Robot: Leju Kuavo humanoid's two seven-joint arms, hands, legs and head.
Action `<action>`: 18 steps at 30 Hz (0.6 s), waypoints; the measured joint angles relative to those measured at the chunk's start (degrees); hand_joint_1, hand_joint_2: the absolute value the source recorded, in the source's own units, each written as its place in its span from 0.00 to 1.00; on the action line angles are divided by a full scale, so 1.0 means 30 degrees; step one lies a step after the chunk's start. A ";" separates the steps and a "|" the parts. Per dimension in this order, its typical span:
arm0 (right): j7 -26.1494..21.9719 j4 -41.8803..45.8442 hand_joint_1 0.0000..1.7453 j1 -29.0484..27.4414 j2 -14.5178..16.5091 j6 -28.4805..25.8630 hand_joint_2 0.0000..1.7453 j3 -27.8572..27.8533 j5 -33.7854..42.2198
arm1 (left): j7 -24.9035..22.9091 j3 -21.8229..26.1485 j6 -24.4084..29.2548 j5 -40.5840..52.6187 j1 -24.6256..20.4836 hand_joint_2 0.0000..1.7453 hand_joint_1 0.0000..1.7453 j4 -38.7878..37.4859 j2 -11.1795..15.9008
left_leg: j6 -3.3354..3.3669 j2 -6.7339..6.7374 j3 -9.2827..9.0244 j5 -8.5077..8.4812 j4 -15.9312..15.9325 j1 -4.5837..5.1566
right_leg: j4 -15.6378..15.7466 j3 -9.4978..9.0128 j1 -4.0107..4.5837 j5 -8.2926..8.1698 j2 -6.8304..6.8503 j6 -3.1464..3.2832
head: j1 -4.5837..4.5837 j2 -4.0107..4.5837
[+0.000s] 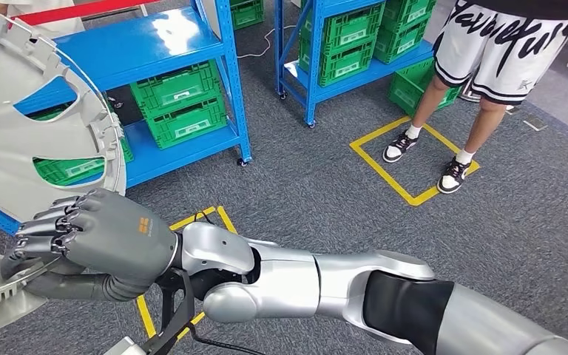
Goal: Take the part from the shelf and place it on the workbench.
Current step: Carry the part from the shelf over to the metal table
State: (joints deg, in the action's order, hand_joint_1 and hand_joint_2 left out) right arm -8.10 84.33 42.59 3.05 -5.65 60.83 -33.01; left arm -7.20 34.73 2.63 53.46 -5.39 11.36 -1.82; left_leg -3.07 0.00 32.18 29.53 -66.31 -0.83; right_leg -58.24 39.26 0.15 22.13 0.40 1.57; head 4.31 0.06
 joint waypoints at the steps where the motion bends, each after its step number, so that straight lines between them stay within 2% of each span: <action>1: -0.0011 0.0000 1.00 -0.0013 0.0013 -0.0002 1.00 -0.0024 -0.0042 | 0.0049 0.0007 0.0002 -0.0015 -0.0027 1.00 0.00 0.0022 -0.0002 | 0.0128 -0.0043 -0.0962 0.0456 0.1337 0.0031 | -0.0073 0.0181 0.0019 -0.0206 0.0010 -0.0106 | 0.0013 0.0000; 2: -0.0027 0.0000 1.00 -0.0030 0.0025 -0.0002 1.00 -0.0044 -0.0093 | 0.0091 0.0025 0.0003 -0.0031 -0.0050 1.00 0.00 0.0042 -0.0004 | 0.0276 -0.0078 -0.1584 0.0934 0.2345 0.0069 | -0.0101 0.0268 0.0035 -0.0397 0.0026 -0.0205 | 0.0015 0.0000; 3: -0.0046 -0.0002 1.00 -0.0059 0.0031 0.0004 1.00 -0.0062 -0.0140 | 0.0120 0.0056 0.0003 -0.0060 -0.0052 1.00 0.00 0.0049 -0.0005 | 0.0486 -0.0111 -0.1789 0.1111 0.2855 0.0138 | -0.0059 0.0318 0.0034 -0.0616 0.0041 -0.0317 | 0.0012 0.0002; 4: -0.0068 -0.0005 1.00 -0.0099 0.0028 0.0013 1.00 -0.0069 -0.0202 | 0.0140 0.0091 0.0005 -0.0089 -0.0023 1.00 0.00 0.0044 -0.0012 | 0.0739 -0.0116 -0.1614 0.0988 0.2871 0.0151 | 0.0020 0.0335 0.0021 -0.0853 0.0042 -0.0428 | 0.0003 0.0000; 5: -0.0087 -0.0007 1.00 -0.0140 0.0017 0.0022 1.00 -0.0075 -0.0251 | 0.0159 0.0127 0.0005 -0.0125 0.0008 1.00 0.00 0.0029 -0.0024 | 0.0924 -0.0060 -0.1444 0.0778 0.2876 0.0143 | -0.0019 0.0426 -0.0013 -0.0802 0.0009 -0.0537 | -0.0036 0.0000; 6: -0.0106 -0.0009 1.00 -0.0178 0.0002 0.0033 1.00 -0.0082 -0.0299 | 0.0171 0.0167 0.0005 -0.0167 0.0046 1.00 0.00 0.0015 -0.0027 | 0.1122 -0.0010 -0.1224 0.0530 0.2855 0.0133 | -0.0302 0.0582 -0.0042 -0.0368 -0.0028 -0.0649 | -0.0049 0.0000; 7: -0.0126 -0.0009 1.00 -0.0205 -0.0012 0.0044 1.00 -0.0091 -0.0342 | 0.0186 0.0215 0.0005 -0.0197 0.0073 1.00 0.00 0.0004 -0.0029 | 0.1264 0.0049 -0.0982 0.0261 0.2863 0.0104 | -0.0978 0.0813 -0.0065 0.0495 -0.0063 -0.0741 | -0.0060 0.0000; 9: -0.0158 -0.0015 1.00 -0.0259 -0.0027 0.0065 1.00 -0.0109 -0.0397 | 0.0220 0.0318 0.0005 -0.0246 0.0082 1.00 0.00 -0.0004 -0.0018 | 0.1403 0.0094 -0.0382 -0.0283 0.2829 0.0105 | -0.3267 0.1316 -0.0110 0.2715 -0.0085 -0.0877 | -0.0049 0.0002; 10: -0.0184 -0.0024 1.00 -0.0297 -0.0031 0.0082 1.00 -0.0115 -0.0432 | 0.0235 0.0370 0.0005 -0.0262 0.0089 1.00 0.00 -0.0004 -0.0018 | 0.1409 0.0100 -0.0026 -0.0563 0.2799 0.0111 | -0.4491 0.1459 -0.0121 0.3367 -0.0086 -0.0912 | -0.0049 0.0002; 11: -0.0215 -0.0033 1.00 -0.0339 -0.0035 0.0098 1.00 -0.0117 -0.0490 | 0.0246 0.0408 0.0009 -0.0288 0.0102 1.00 0.00 -0.0005 -0.0020 | 0.1398 0.0100 0.0373 -0.0816 0.2757 0.0117 | -0.5369 0.1417 -0.0124 0.3478 -0.0089 -0.0915 | -0.0046 0.0002; 12: -0.0246 -0.0040 1.00 -0.0369 -0.0038 0.0116 1.00 -0.0117 -0.0572 | 0.0257 0.0443 0.0022 -0.0319 0.0119 1.00 0.00 -0.0005 -0.0020 | 0.1370 0.0102 0.0781 -0.1065 0.2698 0.0121 | -0.5722 0.1115 -0.0117 0.3126 -0.0091 -0.0875 | -0.0044 0.0002; 13: -0.0271 -0.0046 1.00 -0.0386 -0.0040 0.0131 1.00 -0.0117 -0.0667 | 0.0279 0.0485 0.0035 -0.0348 0.0134 1.00 0.00 -0.0005 -0.0022 | 0.1332 0.0106 0.1171 -0.1291 0.2635 0.0128 | -0.5468 0.0516 -0.0096 0.2572 -0.0093 -0.0792 | -0.0045 0.0002; 14: -0.0286 -0.0046 1.00 -0.0388 -0.0038 0.0140 1.00 -0.0120 -0.0754 | 0.0321 0.0534 0.0035 -0.0377 0.0135 1.00 0.00 -0.0005 -0.0026 | 0.1292 0.0108 0.1501 -0.1497 0.2569 0.0132 | -0.4617 -0.0394 -0.0046 0.2168 -0.0096 -0.0656 | -0.0045 0.0002; 15: -0.0290 -0.0044 1.00 -0.0385 -0.0029 0.0149 1.00 -0.0131 -0.0836 | 0.0366 0.0579 0.0009 -0.0390 0.0134 1.00 0.00 -0.0004 -0.0044 | 0.1234 0.0104 0.1757 -0.1689 0.2498 0.0159 | -0.3239 -0.1621 0.0026 0.2219 -0.0093 -0.0486 | -0.0044 0.0002; 16: -0.0291 -0.0042 1.00 -0.0373 -0.0013 0.0160 1.00 -0.0148 -0.0905 | 0.0408 0.0621 -0.0027 -0.0381 0.0135 1.00 0.00 -0.0004 -0.0064 | 0.1158 0.0103 0.1920 -0.1860 0.2443 0.0182 | -0.1768 -0.2744 0.0092 0.2610 -0.0077 -0.0350 | -0.0049 0.0002; 17: -0.0302 -0.0040 1.00 -0.0360 0.0005 0.0175 1.00 -0.0164 -0.0967 | 0.0439 0.0650 -0.0071 -0.0348 0.0139 1.00 0.00 -0.0005 -0.0082 | 0.1059 0.0097 0.2010 -0.2040 0.2433 0.0187 | -0.0603 -0.3564 0.0169 0.3056 -0.0059 -0.0245 | -0.0030 0.0002; 18: -0.0310 -0.0038 1.00 -0.0353 0.0022 0.0191 1.00 -0.0179 -0.1041 | 0.0450 0.0661 -0.0102 -0.0301 0.0153 1.00 0.00 -0.0009 -0.0100 | 0.0933 0.0089 0.2053 -0.2223 0.2474 0.0187 | 0.0164 -0.4033 0.0234 0.3389 -0.0036 -0.0166 | -0.0002 0.0002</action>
State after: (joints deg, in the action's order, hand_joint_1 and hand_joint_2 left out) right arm -9.03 84.21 41.53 3.11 -5.08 60.29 -36.13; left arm -5.85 36.71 2.32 52.56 -4.93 11.33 -2.12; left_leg -0.27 0.26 38.34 22.86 -58.89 -0.27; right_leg -57.75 27.16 0.85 32.29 0.30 1.07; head 4.30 0.07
